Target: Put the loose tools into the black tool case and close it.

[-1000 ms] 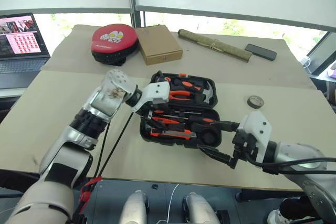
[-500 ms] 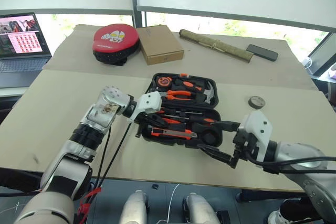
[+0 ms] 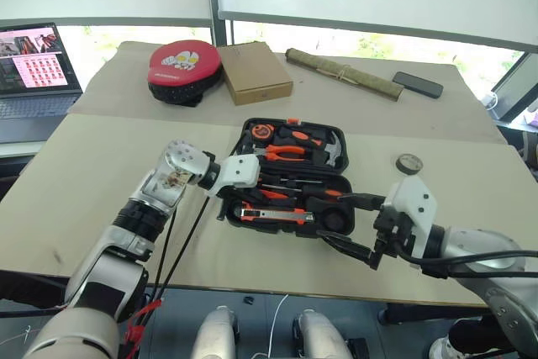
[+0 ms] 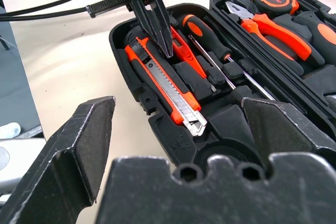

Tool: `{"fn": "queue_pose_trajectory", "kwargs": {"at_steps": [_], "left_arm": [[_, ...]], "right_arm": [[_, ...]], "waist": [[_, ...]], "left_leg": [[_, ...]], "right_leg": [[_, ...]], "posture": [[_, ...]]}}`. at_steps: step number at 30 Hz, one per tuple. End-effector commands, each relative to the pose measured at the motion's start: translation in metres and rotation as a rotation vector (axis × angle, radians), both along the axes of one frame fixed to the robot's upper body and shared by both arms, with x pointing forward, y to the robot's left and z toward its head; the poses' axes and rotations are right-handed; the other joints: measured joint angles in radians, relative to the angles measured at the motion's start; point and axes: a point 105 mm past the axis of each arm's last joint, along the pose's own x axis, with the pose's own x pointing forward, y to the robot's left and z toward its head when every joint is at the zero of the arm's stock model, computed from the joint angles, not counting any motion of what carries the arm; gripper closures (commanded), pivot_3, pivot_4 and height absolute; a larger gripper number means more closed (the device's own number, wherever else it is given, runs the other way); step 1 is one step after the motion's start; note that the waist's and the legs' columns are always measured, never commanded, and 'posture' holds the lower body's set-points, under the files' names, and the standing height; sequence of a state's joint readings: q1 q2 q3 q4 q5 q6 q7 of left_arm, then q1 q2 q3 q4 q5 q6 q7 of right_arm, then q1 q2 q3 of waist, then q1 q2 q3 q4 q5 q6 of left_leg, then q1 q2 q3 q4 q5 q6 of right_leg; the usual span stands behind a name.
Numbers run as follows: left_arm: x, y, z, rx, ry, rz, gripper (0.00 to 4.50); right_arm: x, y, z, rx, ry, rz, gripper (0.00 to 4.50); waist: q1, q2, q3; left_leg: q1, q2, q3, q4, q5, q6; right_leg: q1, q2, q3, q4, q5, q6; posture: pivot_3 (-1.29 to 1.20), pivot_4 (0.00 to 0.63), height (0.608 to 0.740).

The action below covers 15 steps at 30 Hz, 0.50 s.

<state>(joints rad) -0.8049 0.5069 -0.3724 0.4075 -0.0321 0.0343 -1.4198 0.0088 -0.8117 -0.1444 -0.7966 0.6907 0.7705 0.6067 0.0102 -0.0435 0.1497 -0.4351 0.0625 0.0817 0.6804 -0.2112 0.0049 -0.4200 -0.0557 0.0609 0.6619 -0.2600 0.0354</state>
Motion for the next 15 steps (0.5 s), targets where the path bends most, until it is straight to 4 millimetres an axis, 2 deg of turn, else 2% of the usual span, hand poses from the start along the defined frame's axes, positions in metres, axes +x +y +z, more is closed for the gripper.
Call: {"fn": "queue_pose_trajectory", "kwargs": {"at_steps": [1,4,6,9,15], "left_arm": [[-0.004,-0.008,0.014,-0.087,0.048,-0.010,4.46],[-0.007,-0.013,0.037,-0.180,0.046,-0.046,4.46],[-0.012,-0.014,0.039,-0.178,0.050,-0.072,4.46],[-0.015,-0.014,0.025,-0.116,0.039,-0.084,4.46],[-0.003,-0.015,-0.001,-0.017,-0.021,-0.050,4.46]], "right_arm": [[0.000,0.000,0.010,0.003,-0.040,0.003,0.00],[-0.001,-0.001,0.008,0.002,-0.035,0.000,0.00],[-0.002,-0.001,0.007,0.001,-0.031,-0.001,0.00],[-0.002,-0.001,0.007,0.000,-0.031,0.000,0.00],[-0.002,-0.001,0.008,-0.002,-0.034,0.000,0.00]], "waist": [[0.000,0.000,0.000],[-0.001,0.000,0.000],[-0.001,0.000,0.000],[-0.001,0.000,0.000],[-0.001,0.000,0.000]], "left_leg": [[0.000,0.000,0.000,0.000,0.000,0.000],[-0.002,0.000,0.000,0.000,0.000,0.000],[-0.002,0.000,0.000,0.000,0.000,0.000],[-0.002,0.000,0.000,0.000,0.000,0.000],[-0.002,0.000,0.000,0.000,0.000,0.000]], "right_leg": [[0.000,0.000,0.000,0.000,0.000,0.000],[-0.002,0.000,0.000,0.000,0.000,0.000],[-0.002,0.000,0.000,0.000,0.000,0.000],[-0.002,0.000,0.000,0.000,0.000,0.000],[-0.002,0.000,0.000,0.000,0.000,0.000]], "posture": [[0.00,0.150,0.740],[0.00,0.150,0.740],[0.00,0.150,0.740],[0.00,0.150,0.740],[0.00,0.150,0.740]]}}
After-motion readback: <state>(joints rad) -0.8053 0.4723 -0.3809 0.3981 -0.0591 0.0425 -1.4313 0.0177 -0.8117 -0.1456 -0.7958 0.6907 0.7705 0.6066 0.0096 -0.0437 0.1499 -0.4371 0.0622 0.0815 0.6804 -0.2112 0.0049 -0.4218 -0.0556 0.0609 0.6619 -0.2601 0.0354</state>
